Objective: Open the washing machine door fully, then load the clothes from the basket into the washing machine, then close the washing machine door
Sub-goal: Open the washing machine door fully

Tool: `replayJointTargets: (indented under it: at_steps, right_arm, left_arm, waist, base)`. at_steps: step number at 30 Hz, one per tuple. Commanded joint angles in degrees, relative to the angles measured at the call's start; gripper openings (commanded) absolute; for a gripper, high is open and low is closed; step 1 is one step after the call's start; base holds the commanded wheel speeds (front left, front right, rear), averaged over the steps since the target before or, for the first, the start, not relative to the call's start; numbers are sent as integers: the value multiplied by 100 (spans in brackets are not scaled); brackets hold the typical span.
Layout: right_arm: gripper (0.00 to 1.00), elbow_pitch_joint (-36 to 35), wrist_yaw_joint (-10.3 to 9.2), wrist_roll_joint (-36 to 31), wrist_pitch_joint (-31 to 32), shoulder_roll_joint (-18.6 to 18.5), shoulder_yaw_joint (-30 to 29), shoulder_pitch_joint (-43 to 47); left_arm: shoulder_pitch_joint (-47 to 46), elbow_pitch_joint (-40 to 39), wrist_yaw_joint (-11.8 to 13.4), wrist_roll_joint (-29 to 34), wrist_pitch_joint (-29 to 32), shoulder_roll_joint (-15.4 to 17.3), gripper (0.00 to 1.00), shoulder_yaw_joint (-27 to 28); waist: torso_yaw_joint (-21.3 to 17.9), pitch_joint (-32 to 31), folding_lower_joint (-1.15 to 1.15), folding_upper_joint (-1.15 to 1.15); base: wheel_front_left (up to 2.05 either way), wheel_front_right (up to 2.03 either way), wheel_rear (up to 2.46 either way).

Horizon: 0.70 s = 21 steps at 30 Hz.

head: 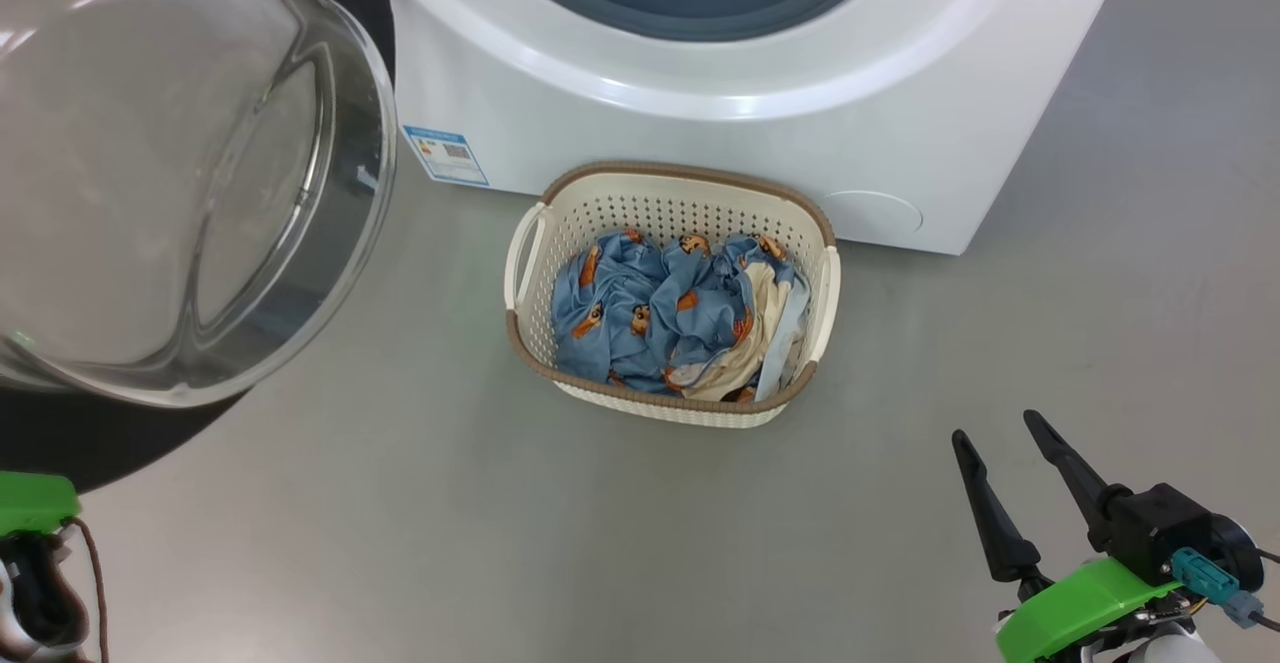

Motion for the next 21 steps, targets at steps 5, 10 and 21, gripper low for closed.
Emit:
replayJointTargets:
  at_steps: [5,10,21]
  right_arm:
    - [100,-138,10,89,-68,86,78,52]
    - [100,-121,10,84,-68,158,76,92]
    - [100,-106,10,85,-68,231,145,144]
  left_arm:
    - [286,-684,-229,385,-36,-5,0,256]
    - [631,-1315,-347,521,-36,-164,0,39]
    - [1268,-2092,-349,321,-36,-200,0,-998]
  waist:
    - [-34,-220,0,0]
    - [-125,-391,0,0]
    - [-498,-692,0,0]
  base:
    - [0,0,0]
    - [0,0,0]
    - [0,0,0]
